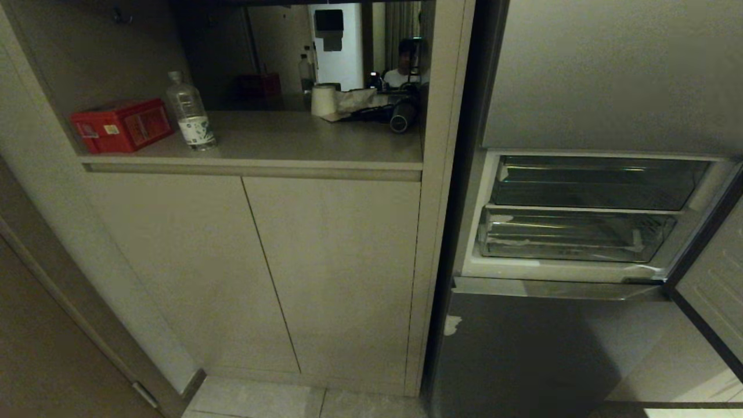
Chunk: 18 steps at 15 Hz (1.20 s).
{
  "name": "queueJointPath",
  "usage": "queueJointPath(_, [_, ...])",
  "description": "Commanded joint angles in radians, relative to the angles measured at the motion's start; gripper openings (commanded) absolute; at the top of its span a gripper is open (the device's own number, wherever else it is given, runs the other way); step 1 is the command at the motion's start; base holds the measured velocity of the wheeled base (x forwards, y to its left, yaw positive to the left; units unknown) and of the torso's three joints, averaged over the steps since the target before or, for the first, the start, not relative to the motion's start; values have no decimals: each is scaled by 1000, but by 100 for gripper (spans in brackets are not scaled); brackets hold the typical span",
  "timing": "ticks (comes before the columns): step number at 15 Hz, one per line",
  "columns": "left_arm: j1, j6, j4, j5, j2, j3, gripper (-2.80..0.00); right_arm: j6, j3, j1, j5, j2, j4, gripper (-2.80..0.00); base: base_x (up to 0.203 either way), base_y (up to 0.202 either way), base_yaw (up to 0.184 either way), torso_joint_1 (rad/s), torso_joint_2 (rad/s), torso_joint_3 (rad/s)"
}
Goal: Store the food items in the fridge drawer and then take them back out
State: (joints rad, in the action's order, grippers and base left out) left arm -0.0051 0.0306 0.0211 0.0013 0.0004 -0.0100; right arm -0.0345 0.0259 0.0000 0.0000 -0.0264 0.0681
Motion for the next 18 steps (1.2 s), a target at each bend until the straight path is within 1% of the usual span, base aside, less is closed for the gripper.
queueJointPath(1, [-1, 0, 0, -1, 1, -1, -280, 23, 97, 1, 24, -183, -2, -280, 0, 0, 0, 0, 0, 0])
queueJointPath(2, [-1, 0, 0, 0, 1, -1, -280, 44, 156, 2, 51, -301, -2, -241, 0, 0, 0, 0, 0, 0])
queueJointPath(3, [-1, 0, 0, 0, 2, -1, -280, 61, 209, 2, 81, -421, 2, 0, 0, 0, 0, 0, 0, 0])
queueJointPath(5, [0, 0, 0, 0, 1, -1, -280, 84, 294, 5, 152, -677, 46, 0, 0, 0, 0, 0, 0, 0])
queueJointPath(6, [0, 0, 0, 0, 2, -1, -280, 91, 324, 10, 187, -804, 90, 0, 0, 0, 0, 0, 0, 0])
queueJointPath(8, [-1, 0, 0, 0, 1, -1, -280, 101, 363, 39, 234, -1053, 213, 0, 0, 0, 0, 0, 0, 0])
queueJointPath(11, [-1, 0, 0, -1, 1, -1, -280, 110, 391, 73, 270, -1397, 467, 0, 0, 0, 0, 0, 0, 0])
queueJointPath(13, [-1, 0, 0, 0, 1, -1, -280, 112, 406, 90, 264, -1596, 655, 0, 0, 0, 0, 0, 0, 0])
queueJointPath(14, [0, 0, 0, 0, 1, -1, -280, 113, 417, 99, 243, -1687, 741, 0, 0, 0, 0, 0, 0, 0])
queueJointPath(17, [0, 0, 0, 0, 1, -1, -280, 114, 470, 116, 166, -1946, 1019, 0, 0, 0, 0, 0, 0, 0])
queueJointPath(18, [1, 0, 0, 0, 1, -1, -280, 113, 502, 120, 126, -2028, 1106, 0, 0, 0, 0, 0, 0, 0])
